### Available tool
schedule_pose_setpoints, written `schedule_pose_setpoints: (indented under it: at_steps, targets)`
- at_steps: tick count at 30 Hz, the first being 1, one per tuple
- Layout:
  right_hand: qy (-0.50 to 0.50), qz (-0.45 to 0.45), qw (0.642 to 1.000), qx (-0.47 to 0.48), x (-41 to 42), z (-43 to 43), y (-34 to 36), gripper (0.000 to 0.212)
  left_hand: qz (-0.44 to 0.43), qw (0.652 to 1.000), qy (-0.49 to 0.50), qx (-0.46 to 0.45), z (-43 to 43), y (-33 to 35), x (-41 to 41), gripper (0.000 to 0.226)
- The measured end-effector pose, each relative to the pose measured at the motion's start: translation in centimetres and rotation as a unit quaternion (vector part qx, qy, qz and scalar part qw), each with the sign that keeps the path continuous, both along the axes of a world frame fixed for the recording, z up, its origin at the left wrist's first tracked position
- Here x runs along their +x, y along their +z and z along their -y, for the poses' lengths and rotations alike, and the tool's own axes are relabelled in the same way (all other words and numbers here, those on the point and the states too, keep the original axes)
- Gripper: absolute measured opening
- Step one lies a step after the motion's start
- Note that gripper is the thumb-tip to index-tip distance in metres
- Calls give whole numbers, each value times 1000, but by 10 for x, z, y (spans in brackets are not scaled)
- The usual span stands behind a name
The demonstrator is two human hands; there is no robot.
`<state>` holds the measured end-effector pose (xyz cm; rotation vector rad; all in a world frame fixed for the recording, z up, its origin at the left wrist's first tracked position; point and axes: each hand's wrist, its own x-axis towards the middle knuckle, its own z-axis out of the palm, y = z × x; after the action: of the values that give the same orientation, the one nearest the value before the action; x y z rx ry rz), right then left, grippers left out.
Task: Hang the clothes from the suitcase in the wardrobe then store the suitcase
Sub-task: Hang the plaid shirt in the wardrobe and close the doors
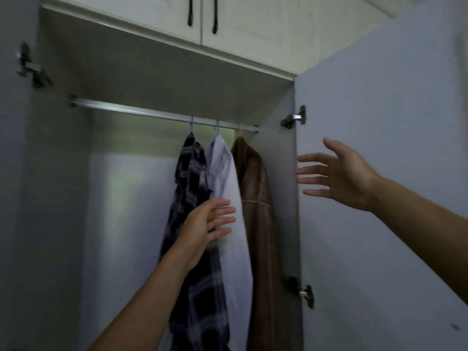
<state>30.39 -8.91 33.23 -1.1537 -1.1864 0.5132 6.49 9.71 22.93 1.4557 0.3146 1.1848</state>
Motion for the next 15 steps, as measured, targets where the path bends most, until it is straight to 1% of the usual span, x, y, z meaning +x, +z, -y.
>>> schedule_pose_setpoints:
  at_steps: [3,7,10,13,15]
  targets:
    - [-36,17,999,1,2,55,0,64,-7,999,-46,-19,31,-9,31,37]
    - [-78,12,997,16,25,128,1,65,-36,995,-95,-22,84,-25,77,36]
    - [-86,16,996,23,42,163,-2,66,-52,992,-113,-11,116,-36,101,37]
    - [-110,41,993,30,67,199,-10,67,-64,990,-123,-4,152,-43,131,38]
    - [-130,40,989,51,90,222,-23,66,-77,989,-125,-9,176,-45,156,38]
